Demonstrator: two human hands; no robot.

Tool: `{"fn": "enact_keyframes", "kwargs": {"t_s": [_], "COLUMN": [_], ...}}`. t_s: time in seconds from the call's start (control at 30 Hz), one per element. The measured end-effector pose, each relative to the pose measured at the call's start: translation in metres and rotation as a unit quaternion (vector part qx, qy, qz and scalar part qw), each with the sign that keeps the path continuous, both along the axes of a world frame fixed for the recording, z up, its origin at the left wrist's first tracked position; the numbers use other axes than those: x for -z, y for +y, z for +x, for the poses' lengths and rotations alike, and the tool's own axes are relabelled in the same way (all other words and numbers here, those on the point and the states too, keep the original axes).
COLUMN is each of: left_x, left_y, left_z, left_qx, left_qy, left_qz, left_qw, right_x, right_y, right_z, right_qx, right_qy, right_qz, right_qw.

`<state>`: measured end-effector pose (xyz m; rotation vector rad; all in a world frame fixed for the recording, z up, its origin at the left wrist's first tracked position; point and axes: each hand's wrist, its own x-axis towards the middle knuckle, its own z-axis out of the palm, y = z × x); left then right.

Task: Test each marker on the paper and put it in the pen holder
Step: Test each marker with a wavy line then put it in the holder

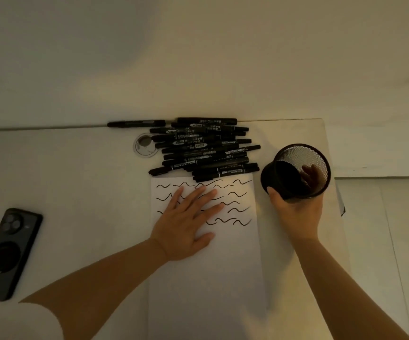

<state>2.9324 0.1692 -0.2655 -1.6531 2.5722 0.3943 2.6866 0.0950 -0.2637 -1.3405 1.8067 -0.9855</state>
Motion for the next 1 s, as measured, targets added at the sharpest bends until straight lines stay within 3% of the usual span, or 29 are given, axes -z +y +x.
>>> {"fn": "enact_keyframes", "kwargs": {"t_s": [0.13, 0.57, 0.87, 1.0], "left_x": [0.006, 0.02, 0.01, 0.008], "left_y": [0.002, 0.002, 0.029, 0.037], "left_z": [0.001, 0.004, 0.026, 0.046], "left_qx": [-0.002, -0.008, -0.028, -0.048], "left_qy": [0.007, 0.063, 0.087, 0.099], "left_qz": [-0.036, -0.111, -0.079, -0.071], "left_qw": [0.999, 0.992, 0.993, 0.991], "right_x": [0.01, 0.019, 0.017, 0.008], "right_y": [-0.002, 0.0, 0.076, 0.095], "right_z": [0.002, -0.001, -0.004, 0.009], "right_qx": [-0.034, -0.03, -0.051, -0.084], "right_qy": [0.07, 0.09, 0.196, 0.222], "right_qz": [-0.028, -0.128, -0.113, -0.149], "right_qw": [0.997, 0.987, 0.973, 0.96]}}
